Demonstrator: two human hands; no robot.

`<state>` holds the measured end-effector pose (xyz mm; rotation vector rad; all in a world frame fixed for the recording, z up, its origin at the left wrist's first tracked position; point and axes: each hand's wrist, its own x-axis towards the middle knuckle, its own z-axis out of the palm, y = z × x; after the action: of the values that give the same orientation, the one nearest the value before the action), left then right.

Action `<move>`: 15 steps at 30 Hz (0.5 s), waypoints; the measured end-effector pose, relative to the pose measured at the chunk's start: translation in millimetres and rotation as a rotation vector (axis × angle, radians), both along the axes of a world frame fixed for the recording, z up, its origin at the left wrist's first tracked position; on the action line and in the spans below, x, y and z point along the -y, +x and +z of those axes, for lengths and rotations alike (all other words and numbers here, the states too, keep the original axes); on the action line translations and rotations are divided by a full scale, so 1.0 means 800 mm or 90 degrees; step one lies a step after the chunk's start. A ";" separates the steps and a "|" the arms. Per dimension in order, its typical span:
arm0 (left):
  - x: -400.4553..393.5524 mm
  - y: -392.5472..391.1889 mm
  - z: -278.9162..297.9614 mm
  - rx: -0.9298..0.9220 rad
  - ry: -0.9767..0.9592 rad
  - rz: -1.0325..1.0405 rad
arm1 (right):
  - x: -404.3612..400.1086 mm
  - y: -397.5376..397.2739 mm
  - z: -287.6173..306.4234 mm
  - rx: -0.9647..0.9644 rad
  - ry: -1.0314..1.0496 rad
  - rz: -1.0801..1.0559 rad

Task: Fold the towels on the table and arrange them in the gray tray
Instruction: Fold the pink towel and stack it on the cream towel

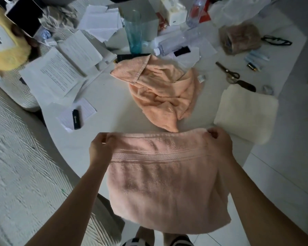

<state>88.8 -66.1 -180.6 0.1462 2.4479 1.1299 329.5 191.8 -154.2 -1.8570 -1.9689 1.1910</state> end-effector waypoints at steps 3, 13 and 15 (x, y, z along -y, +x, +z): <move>0.007 -0.005 -0.005 -0.031 -0.032 -0.029 | 0.006 -0.010 -0.008 -0.040 0.010 -0.017; 0.006 -0.033 -0.011 -0.010 -0.166 -0.238 | -0.012 -0.026 -0.034 0.067 -0.046 0.216; 0.011 -0.038 -0.011 0.035 -0.175 -0.250 | -0.013 -0.022 -0.030 0.093 -0.090 0.272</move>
<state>58.6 -75.0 -189.6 0.4776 2.3574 0.6158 311.6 202.4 -178.0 -1.6747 -2.5158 1.3669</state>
